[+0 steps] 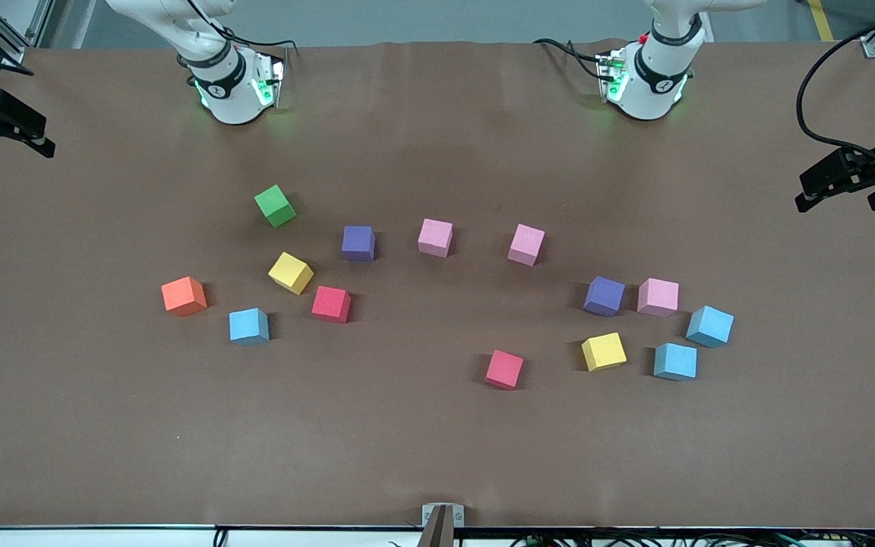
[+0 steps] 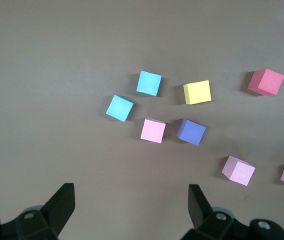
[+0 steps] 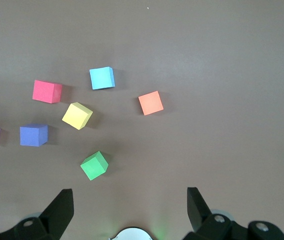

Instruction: Arrange 11 blocks into digit 3

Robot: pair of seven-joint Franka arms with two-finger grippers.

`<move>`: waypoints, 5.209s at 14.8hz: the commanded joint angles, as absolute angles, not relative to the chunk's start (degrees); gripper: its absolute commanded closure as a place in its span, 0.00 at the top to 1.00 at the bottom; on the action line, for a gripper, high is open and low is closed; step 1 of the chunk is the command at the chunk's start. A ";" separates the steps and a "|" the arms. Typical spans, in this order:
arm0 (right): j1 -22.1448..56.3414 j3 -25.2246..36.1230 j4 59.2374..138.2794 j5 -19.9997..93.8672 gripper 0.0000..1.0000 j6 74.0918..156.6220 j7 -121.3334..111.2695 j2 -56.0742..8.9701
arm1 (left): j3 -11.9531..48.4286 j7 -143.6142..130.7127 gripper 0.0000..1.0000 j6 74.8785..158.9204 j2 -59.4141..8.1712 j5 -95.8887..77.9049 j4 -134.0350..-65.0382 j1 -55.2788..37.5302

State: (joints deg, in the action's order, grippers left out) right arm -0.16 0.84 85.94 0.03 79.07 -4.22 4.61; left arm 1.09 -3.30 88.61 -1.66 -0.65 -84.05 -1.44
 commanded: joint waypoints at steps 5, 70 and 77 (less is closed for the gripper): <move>0.00 0.88 87.71 1.49 1.00 79.19 -4.66 6.33 | 1.14 -2.20 1.00 88.68 -1.14 -1.05 -83.94 -1.23; 14.85 1.05 105.54 4.39 1.00 104.05 67.50 -9.06 | 24.43 -64.87 0.43 134.56 -38.06 17.04 -103.62 -34.28; 17.67 1.05 109.95 4.39 1.00 107.67 73.03 -8.79 | 24.43 -64.60 0.50 135.00 -37.79 17.23 -103.36 -34.19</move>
State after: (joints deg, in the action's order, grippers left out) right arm 16.63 0.70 106.75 3.68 106.55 71.37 -11.09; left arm 24.27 -64.45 134.17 -39.05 16.54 -101.31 -34.40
